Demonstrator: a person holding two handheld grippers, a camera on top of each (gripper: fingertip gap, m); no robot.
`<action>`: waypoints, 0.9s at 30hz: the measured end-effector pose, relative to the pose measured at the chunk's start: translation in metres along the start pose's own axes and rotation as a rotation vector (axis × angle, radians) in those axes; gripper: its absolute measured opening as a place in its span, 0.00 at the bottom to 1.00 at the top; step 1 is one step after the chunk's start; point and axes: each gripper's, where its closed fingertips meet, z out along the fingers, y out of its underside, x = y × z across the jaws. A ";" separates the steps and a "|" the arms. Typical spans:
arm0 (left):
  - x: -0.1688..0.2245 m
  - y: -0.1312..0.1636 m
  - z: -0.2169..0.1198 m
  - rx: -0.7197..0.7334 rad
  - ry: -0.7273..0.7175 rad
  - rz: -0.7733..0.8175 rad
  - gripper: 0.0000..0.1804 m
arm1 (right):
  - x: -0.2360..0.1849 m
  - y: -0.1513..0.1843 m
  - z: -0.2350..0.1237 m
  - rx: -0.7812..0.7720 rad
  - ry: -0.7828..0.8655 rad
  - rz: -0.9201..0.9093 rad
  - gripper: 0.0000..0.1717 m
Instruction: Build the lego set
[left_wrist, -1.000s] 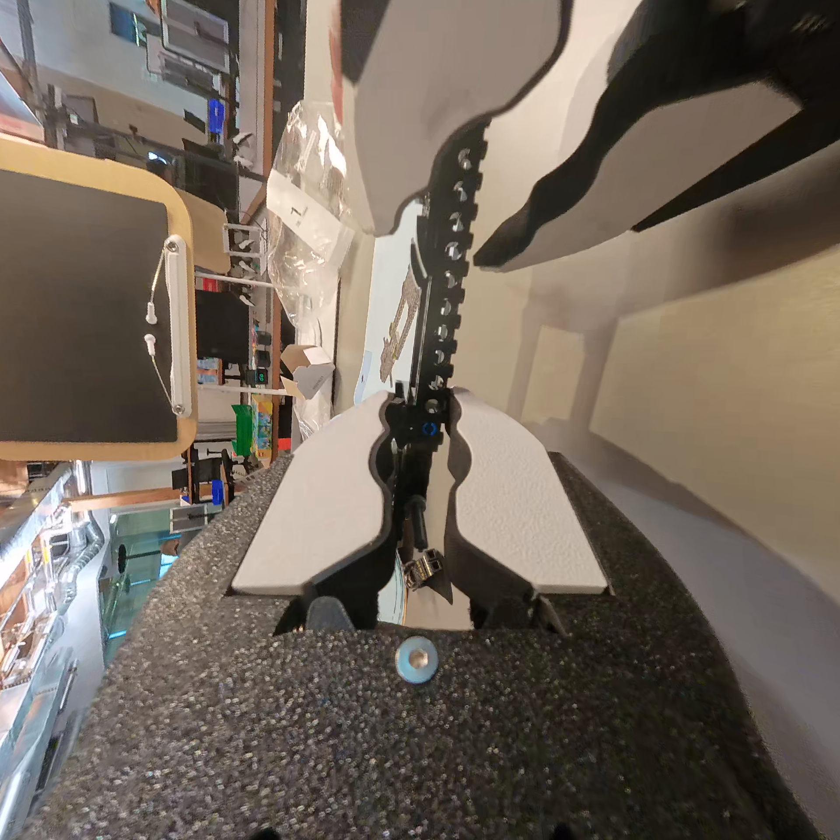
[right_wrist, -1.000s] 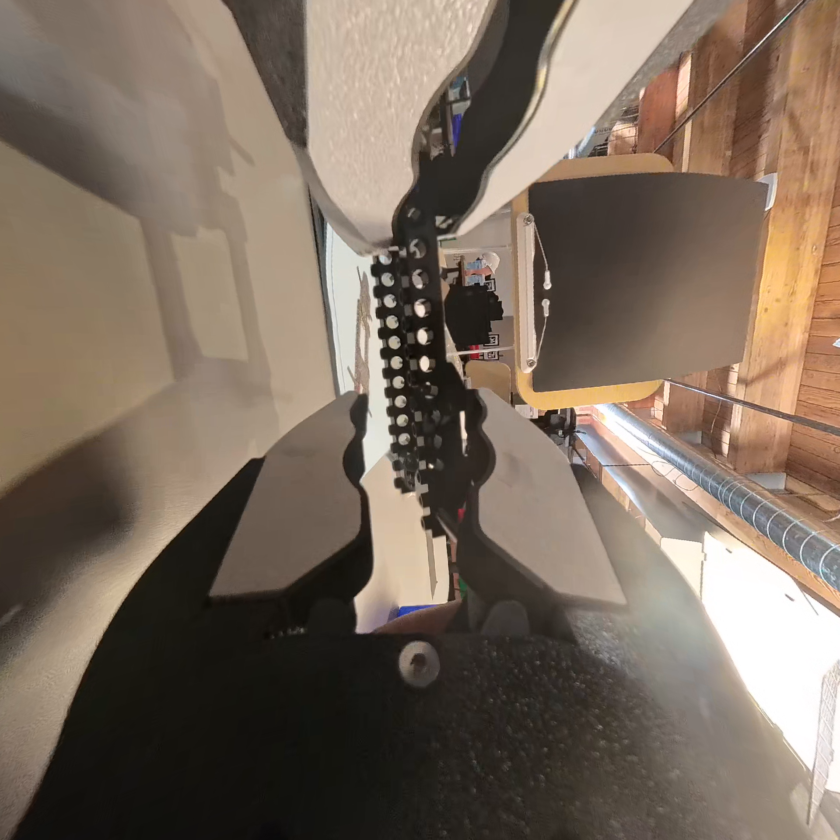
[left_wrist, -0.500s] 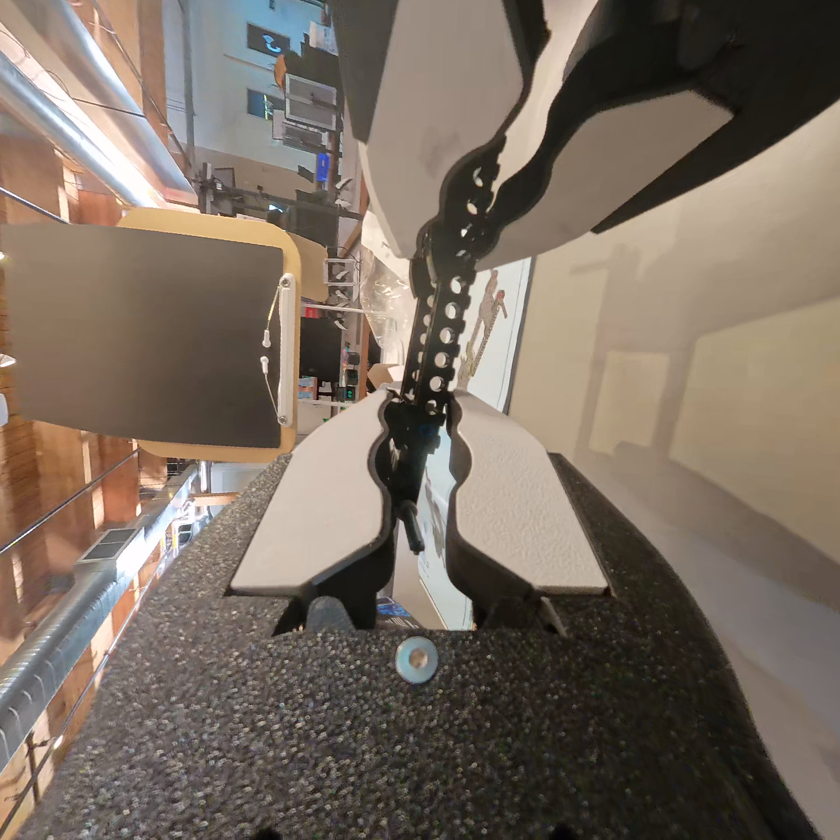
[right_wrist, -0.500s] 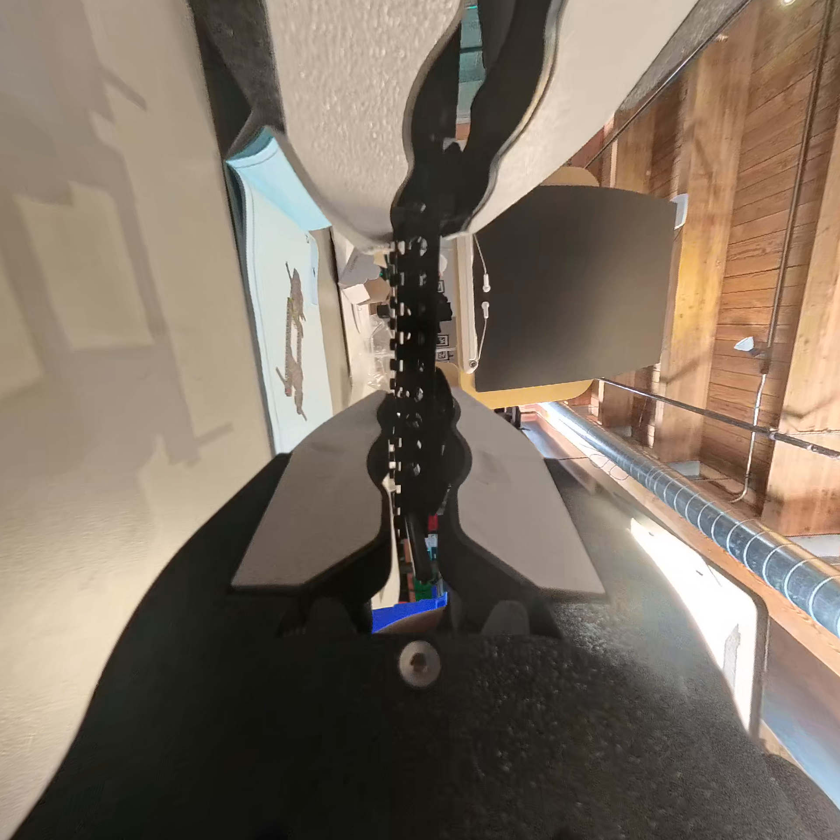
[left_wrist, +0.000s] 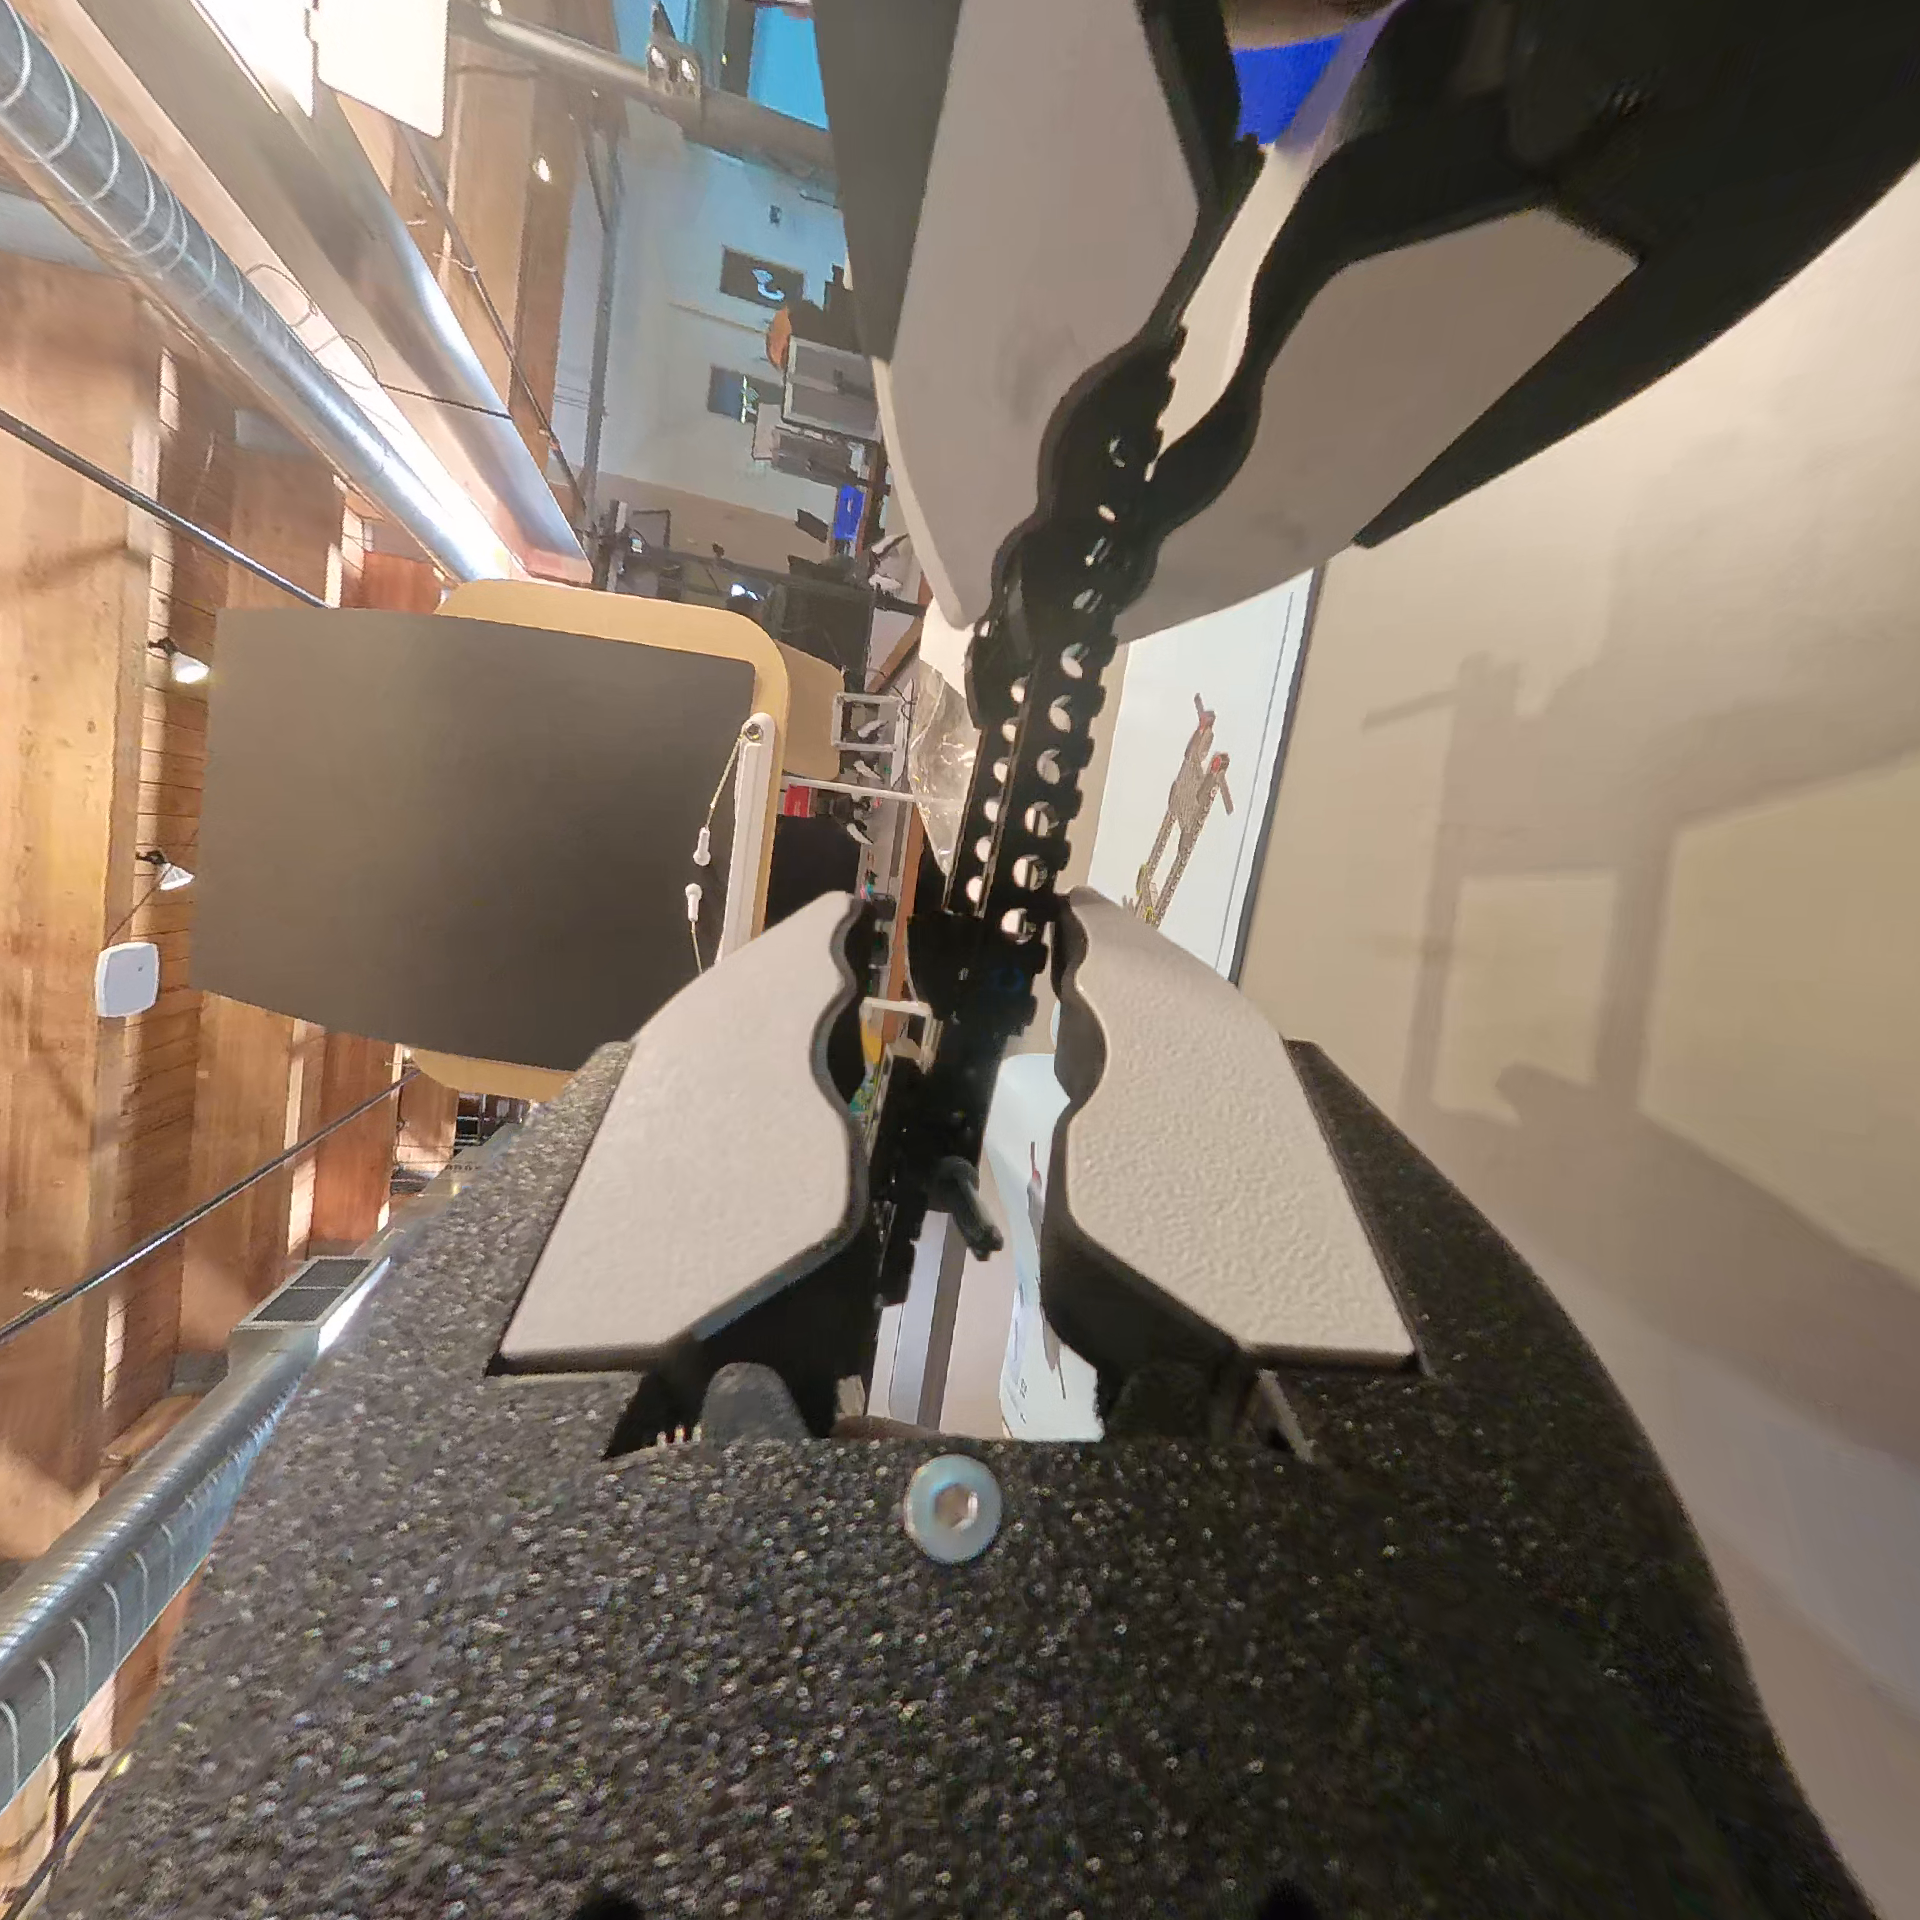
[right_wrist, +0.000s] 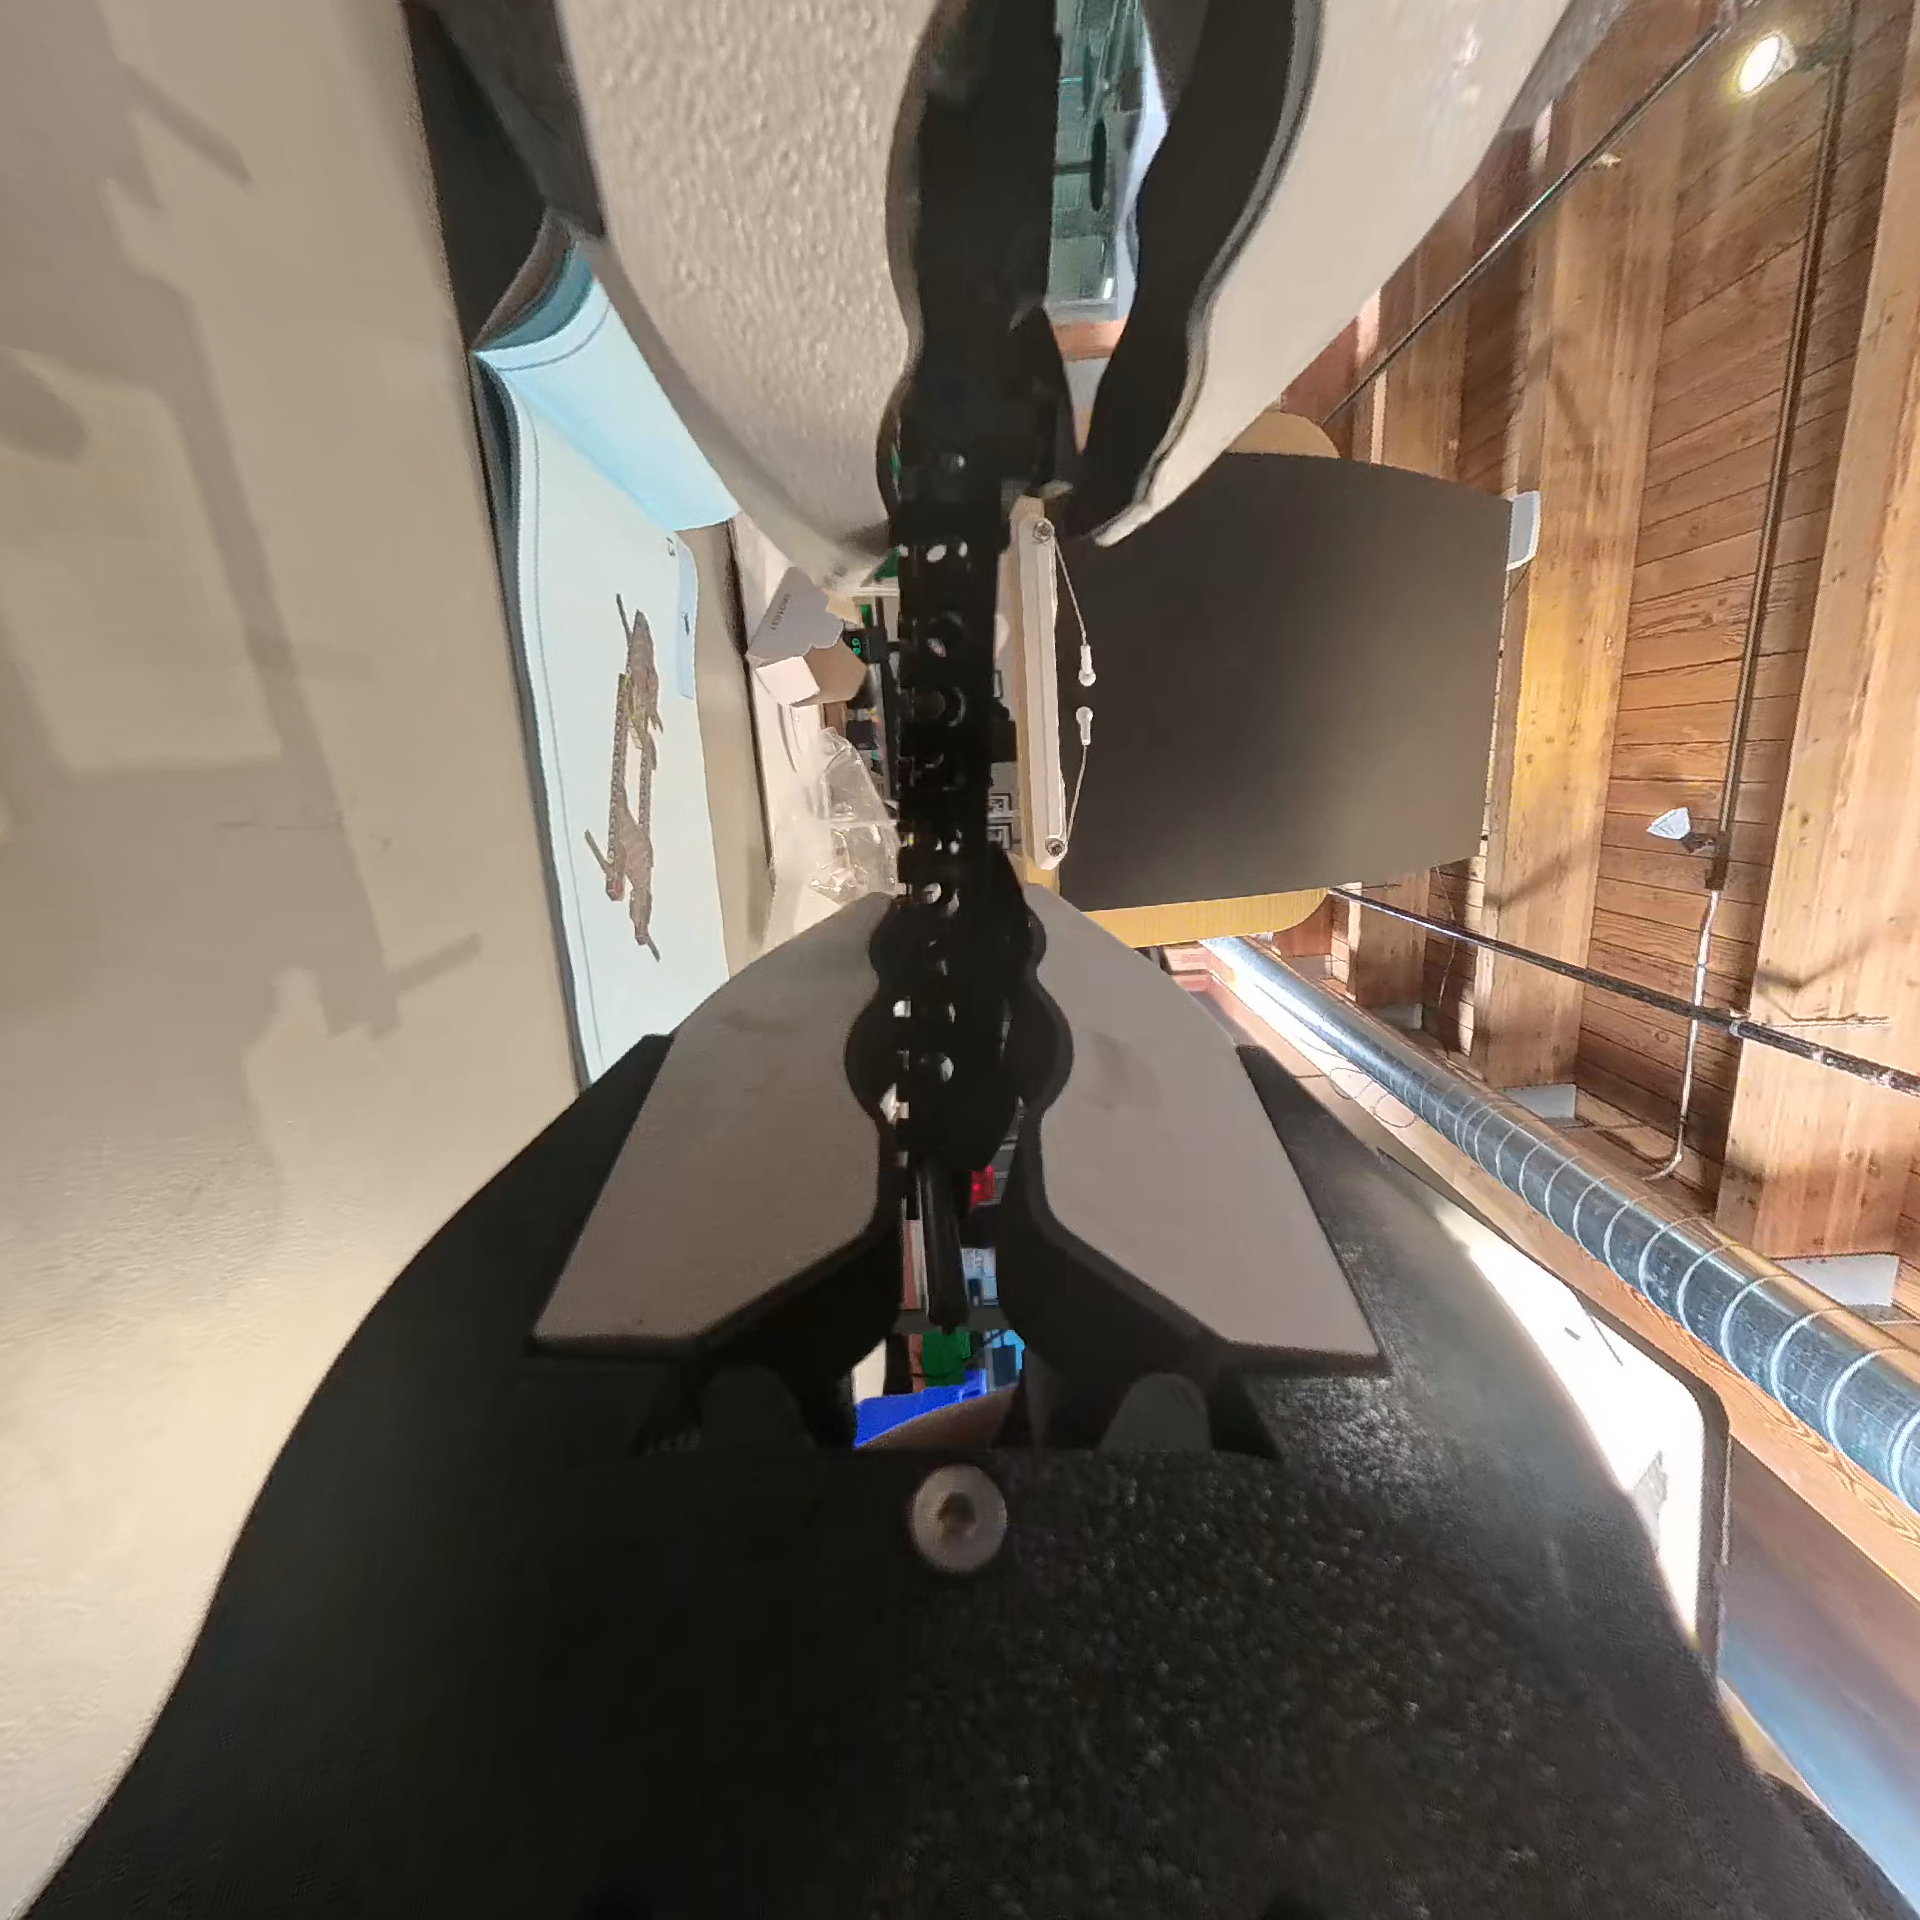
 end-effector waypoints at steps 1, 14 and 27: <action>0.000 -0.001 -0.001 0.014 -0.003 0.002 0.19 | 0.000 0.000 0.000 0.005 -0.006 0.008 0.09; 0.001 -0.002 -0.014 0.091 -0.083 0.072 0.21 | -0.006 0.002 -0.001 0.004 -0.061 0.043 0.08; 0.000 -0.003 -0.022 0.054 -0.225 0.067 0.20 | -0.008 0.003 0.000 -0.027 -0.124 0.080 0.09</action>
